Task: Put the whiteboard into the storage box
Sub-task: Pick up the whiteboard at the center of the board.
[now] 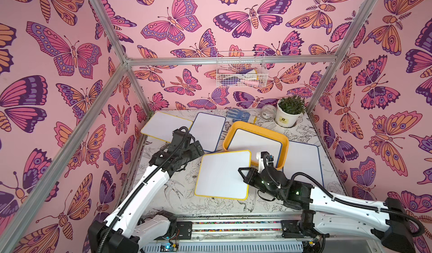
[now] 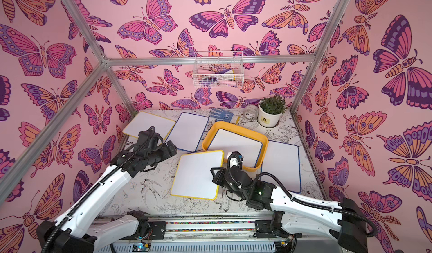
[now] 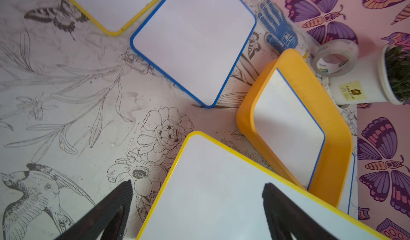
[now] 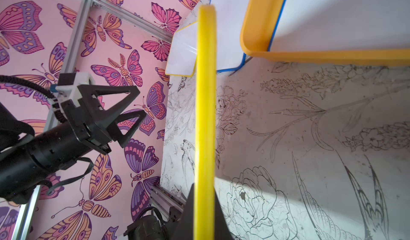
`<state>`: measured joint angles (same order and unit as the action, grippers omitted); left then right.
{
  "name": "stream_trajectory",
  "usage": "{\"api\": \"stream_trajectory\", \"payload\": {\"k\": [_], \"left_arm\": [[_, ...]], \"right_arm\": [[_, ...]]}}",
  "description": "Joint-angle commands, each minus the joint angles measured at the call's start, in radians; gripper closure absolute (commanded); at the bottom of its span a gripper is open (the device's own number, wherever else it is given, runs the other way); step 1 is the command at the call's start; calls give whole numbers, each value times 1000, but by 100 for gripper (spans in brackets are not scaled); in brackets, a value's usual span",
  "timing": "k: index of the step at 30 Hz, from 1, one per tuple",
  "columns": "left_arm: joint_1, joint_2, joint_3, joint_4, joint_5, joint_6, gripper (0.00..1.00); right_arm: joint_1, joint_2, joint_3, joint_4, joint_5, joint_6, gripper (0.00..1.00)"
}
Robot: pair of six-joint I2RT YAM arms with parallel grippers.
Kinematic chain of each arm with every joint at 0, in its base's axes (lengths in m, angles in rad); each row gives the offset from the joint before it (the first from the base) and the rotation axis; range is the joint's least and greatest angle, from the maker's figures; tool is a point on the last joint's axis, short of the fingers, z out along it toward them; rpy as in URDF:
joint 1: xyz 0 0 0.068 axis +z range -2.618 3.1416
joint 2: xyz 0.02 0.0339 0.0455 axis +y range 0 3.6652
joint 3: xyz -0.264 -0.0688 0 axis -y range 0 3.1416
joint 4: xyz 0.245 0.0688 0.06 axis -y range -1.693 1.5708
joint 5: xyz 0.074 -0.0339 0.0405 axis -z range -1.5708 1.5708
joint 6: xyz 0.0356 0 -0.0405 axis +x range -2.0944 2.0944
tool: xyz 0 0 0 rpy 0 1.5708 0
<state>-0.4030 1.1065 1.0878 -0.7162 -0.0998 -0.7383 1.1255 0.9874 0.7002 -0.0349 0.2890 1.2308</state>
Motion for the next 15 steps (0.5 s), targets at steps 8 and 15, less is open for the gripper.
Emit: {"api": "stream_trajectory", "payload": {"k": [8, 15], "left_arm": [[-33, 73, 282, -102, -78, 260, 0], [-93, 129, 343, -83, -40, 471, 0]], "right_arm": [[-205, -112, 153, -51, -106, -139, 100], [-408, -142, 181, -72, -200, -148, 100]]}}
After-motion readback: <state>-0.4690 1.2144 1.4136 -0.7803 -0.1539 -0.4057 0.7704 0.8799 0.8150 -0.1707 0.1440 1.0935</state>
